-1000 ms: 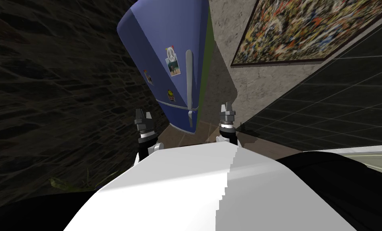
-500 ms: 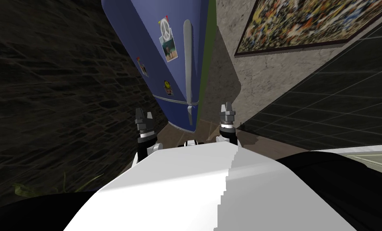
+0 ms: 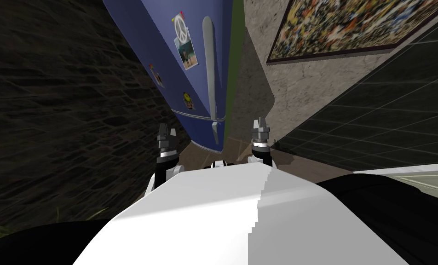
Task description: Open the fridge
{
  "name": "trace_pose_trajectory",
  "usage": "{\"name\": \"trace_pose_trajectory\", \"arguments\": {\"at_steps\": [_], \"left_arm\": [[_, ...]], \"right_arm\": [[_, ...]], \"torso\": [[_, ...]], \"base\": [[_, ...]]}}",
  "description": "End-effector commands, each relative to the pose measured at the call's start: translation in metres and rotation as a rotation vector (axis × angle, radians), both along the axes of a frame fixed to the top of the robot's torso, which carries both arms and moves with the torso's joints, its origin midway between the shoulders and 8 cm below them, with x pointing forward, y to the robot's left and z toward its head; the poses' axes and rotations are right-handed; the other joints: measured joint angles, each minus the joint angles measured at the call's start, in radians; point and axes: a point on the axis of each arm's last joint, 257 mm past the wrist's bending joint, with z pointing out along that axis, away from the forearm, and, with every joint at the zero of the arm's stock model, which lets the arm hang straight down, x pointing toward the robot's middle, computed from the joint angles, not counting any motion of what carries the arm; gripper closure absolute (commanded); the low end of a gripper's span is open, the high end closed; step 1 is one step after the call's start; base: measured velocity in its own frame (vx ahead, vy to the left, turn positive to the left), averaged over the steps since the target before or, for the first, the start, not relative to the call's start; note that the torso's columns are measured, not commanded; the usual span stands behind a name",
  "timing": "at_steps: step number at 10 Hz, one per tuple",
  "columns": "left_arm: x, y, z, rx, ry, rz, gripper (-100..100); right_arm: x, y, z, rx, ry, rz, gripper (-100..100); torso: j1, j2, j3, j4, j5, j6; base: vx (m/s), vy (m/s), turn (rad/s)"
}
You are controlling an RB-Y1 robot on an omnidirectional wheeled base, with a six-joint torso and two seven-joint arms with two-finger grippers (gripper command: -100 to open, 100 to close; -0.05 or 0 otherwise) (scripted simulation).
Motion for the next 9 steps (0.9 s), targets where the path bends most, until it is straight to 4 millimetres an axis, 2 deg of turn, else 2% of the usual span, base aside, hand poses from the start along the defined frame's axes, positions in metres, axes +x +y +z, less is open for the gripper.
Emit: {"name": "trace_pose_trajectory", "arguments": {"at_steps": [1,9], "left_arm": [[0.006,-0.001,-0.006,0.013,0.051,-0.002,-100],[0.019,0.0,-0.026,0.031,0.2,0.008,-100]], "right_arm": [[0.0,0.0,0.0,0.0,0.0,0.0,0],[0.0,0.0,0.0,0.0,0.0,0.0,0]], "torso": [[0.0,0.0,0.0,0.0,0.0,0.0],[0.001,0.0,0.0,0.0,0.0,0.0]], "base": [[0.052,-0.065,-0.034],[0.06,-0.075,-0.04]]}}
